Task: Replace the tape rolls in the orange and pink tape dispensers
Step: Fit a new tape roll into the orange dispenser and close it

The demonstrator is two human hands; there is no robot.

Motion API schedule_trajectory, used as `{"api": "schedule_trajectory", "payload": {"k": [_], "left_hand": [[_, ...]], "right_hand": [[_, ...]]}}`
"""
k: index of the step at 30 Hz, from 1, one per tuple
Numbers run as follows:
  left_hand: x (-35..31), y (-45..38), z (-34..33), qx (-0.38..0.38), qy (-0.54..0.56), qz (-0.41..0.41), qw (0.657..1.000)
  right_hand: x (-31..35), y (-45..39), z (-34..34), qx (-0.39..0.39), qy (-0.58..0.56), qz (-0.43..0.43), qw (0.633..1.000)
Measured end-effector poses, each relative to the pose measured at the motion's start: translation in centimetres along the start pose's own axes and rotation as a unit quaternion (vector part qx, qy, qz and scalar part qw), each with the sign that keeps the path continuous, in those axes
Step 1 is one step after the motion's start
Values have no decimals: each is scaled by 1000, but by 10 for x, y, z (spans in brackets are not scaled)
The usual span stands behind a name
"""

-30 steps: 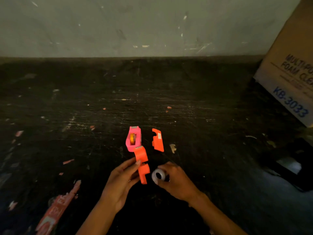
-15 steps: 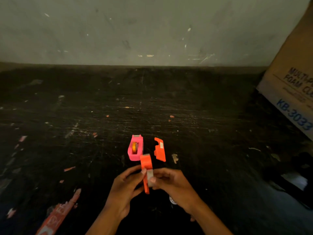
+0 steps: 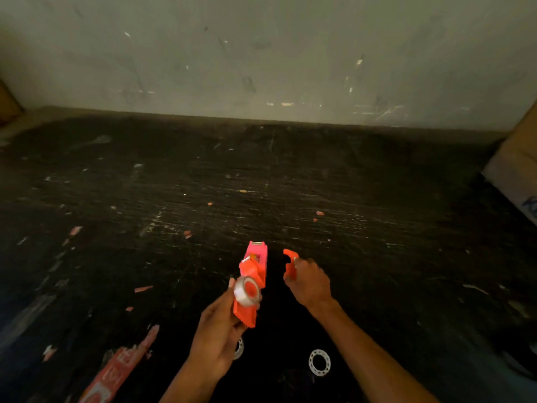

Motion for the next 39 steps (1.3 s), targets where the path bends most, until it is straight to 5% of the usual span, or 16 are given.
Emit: {"api": "schedule_trajectory", "payload": {"k": [3, 7, 13, 19, 26, 39], "left_hand": [[3, 1, -3, 7, 4, 21, 1000], [0, 1, -8, -4, -23, -20, 1000], [-6, 6, -32, 32, -77, -73, 994], [-17, 17, -42, 36, -123, -130, 983], [-24, 29, -41, 31, -166, -174, 970], [-42, 44, -48, 72, -193, -239, 949]], "right_hand": [[-7, 4, -1, 32, -172, -20, 984], [1, 55, 19, 152, -518, -29, 841], [14, 120, 41, 211, -620, 35, 755], [4, 129, 44, 180, -630, 31, 755], [5, 138, 52, 113, -570, 76, 810], [15, 145, 61, 115, -565, 137, 805]]}}
Point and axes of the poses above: each hand's wrist, its own y-axis away from the middle knuckle, its own z-axis out of the back of the hand, x = y × z, the point moved 9 cm from there along -y, towards the middle knuckle, and after that the axes turned 6 degrees about -z, right-handed, at the moved point
